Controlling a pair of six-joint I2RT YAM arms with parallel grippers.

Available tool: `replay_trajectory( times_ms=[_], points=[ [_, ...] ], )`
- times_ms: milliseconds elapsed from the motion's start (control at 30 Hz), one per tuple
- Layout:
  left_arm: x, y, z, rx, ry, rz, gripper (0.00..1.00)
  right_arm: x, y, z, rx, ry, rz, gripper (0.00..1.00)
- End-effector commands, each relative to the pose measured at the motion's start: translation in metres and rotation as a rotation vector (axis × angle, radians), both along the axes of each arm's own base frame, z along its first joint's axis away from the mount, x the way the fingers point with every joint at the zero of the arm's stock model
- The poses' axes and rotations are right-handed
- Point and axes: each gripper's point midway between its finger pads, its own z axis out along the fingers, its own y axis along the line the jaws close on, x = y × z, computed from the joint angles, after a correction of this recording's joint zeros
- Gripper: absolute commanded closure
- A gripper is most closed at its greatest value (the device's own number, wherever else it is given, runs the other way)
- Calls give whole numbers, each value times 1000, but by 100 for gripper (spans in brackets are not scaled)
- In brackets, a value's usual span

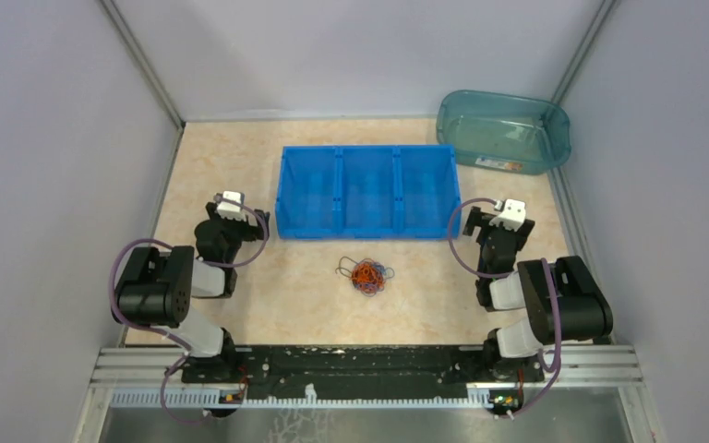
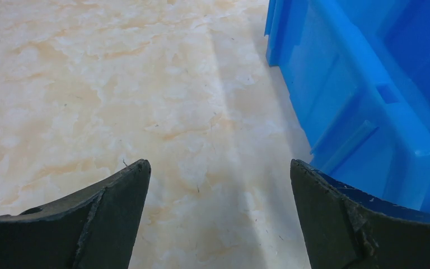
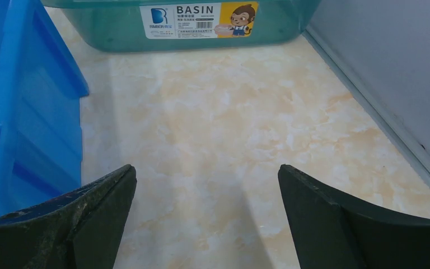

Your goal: Untangle the cables

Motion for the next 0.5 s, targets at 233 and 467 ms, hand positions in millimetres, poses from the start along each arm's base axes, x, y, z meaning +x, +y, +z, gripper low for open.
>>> replay_trajectory(
  times_ms=[233, 467],
  points=[
    [2, 0, 8, 6, -32, 2, 0, -11, -8, 44, 23, -181, -43, 1],
    [2, 8, 20, -14, 6, 27, 0, -18, -22, 80, 136, -110, -177, 1]
  ],
)
